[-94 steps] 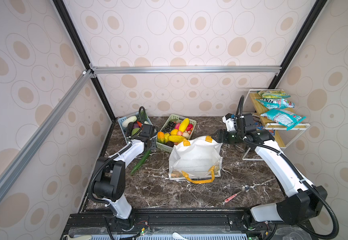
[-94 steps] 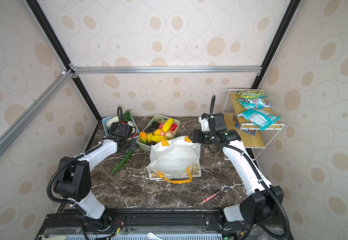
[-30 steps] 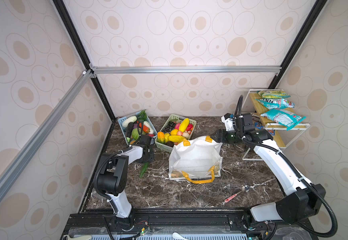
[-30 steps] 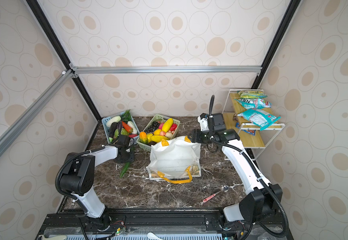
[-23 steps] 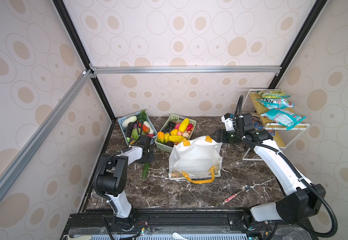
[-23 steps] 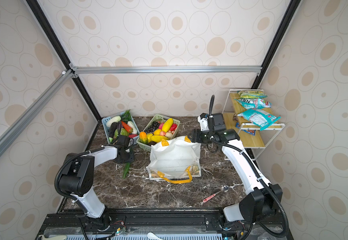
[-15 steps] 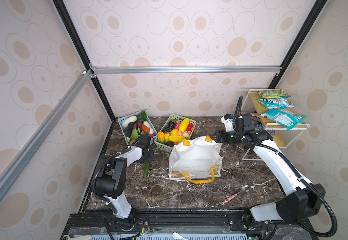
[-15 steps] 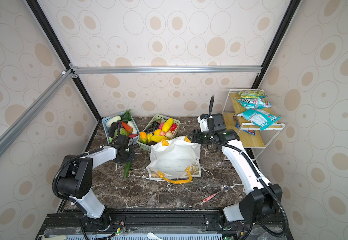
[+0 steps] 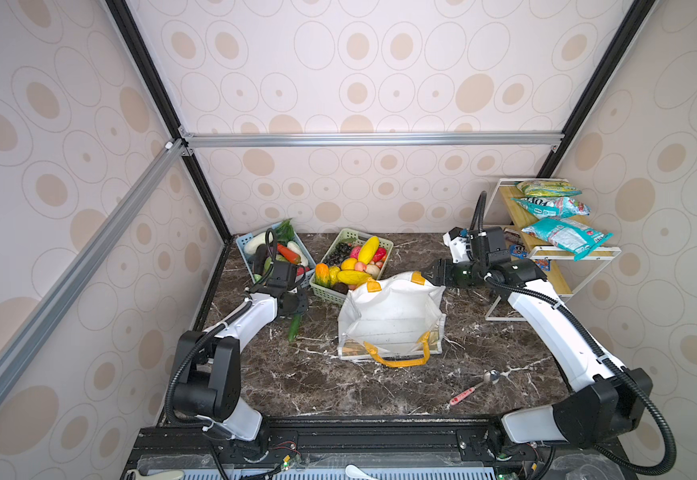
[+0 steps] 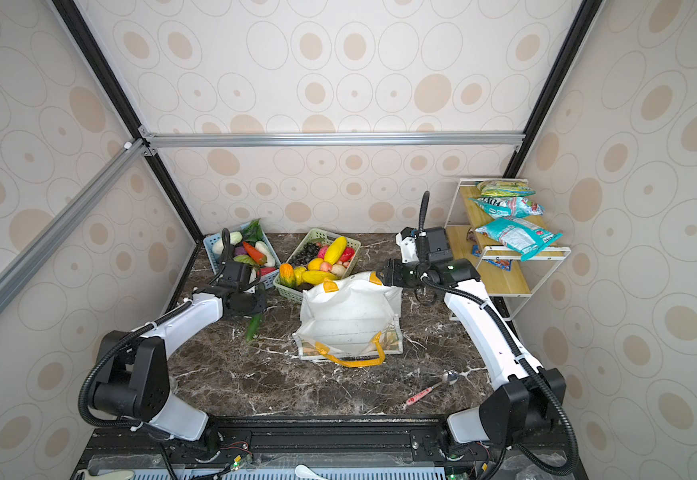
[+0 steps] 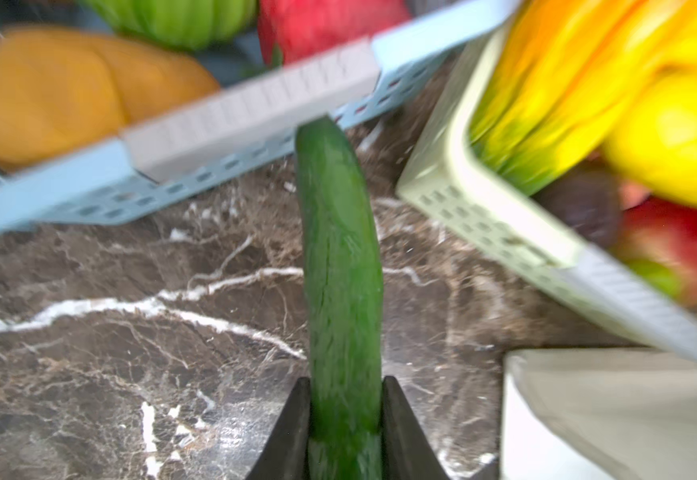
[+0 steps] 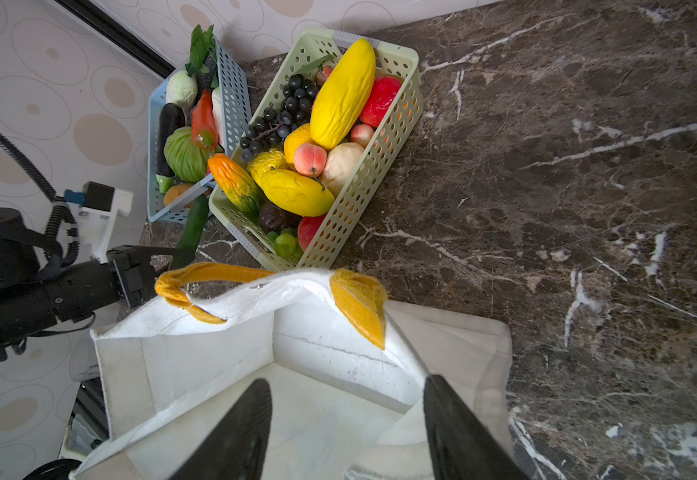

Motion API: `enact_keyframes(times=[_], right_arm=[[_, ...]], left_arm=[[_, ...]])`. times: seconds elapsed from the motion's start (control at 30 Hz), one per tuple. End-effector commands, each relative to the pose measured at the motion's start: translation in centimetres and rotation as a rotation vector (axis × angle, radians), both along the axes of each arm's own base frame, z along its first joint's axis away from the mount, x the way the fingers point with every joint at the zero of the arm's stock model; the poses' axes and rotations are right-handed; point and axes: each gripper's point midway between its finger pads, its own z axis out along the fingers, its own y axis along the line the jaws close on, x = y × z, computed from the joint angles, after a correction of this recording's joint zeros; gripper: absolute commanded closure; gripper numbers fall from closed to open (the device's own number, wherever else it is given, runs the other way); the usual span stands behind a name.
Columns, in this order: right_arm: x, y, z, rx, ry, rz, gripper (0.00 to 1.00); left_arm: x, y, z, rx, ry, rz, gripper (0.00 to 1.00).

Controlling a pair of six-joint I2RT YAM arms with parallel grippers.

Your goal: Place the food into the grocery bag and tie it

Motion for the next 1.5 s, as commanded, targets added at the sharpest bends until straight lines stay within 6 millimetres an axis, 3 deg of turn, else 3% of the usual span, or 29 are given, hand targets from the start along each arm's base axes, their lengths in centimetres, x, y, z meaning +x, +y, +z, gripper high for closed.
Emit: enact_keyframes(times=[0.0, 0.27, 0.47, 0.7, 1.0, 1.13, 1.2, 1.3, 1.37, 1.47], right_arm=[[-0.5, 0.1, 0.4, 0.0, -0.016, 0.003, 0.39], [-0.7, 0.0, 0.3, 0.0, -0.014, 0.0, 0.39], [-0.6, 0.0, 0.3, 0.002, -0.015, 0.0, 0.39], [-0.5, 0.1, 0.3, 0.004, -0.015, -0.004, 0.39], [-0.2, -0.7, 0.3, -0.036, -0.025, -0.036, 0.39], [0.1, -1.3, 0.2, -0.06, -0.03, -0.063, 0.39], [0.0, -1.4, 0.2, -0.062, -0.023, -0.064, 0.39], [0.0, -1.3, 0.4, -0.061, -0.024, -0.054, 0.39], [0.0, -1.3, 0.5, -0.07, -0.021, -0.05, 0.38], [0.2, -1.3, 0.5, -0.074, -0.017, -0.051, 0.39]], left_arm=[[2.0, -1.6, 5.9, -0.099, -0.154, -0.017, 0.74], [2.5, -4.4, 11.7, -0.274, -0.286, -0.075, 0.73], [2.0, -6.6, 17.3, -0.399, -0.403, -0.137, 0.72], [-0.2, -12.2, 22.6, -0.477, -0.498, -0.331, 0.71], [-2.8, -19.1, 25.3, -0.553, -0.537, -0.527, 0.71], [-3.3, -21.9, 23.5, -0.542, -0.487, -0.572, 0.72], [-2.6, -20.8, 21.7, -0.406, -0.451, -0.539, 0.7], [0.4, -14.2, 18.9, -0.063, -0.416, -0.364, 0.65], [1.4, -11.1, 17.1, 0.008, -0.355, -0.31, 0.65], [1.2, -9.1, 15.1, 0.044, -0.337, -0.278, 0.64]])
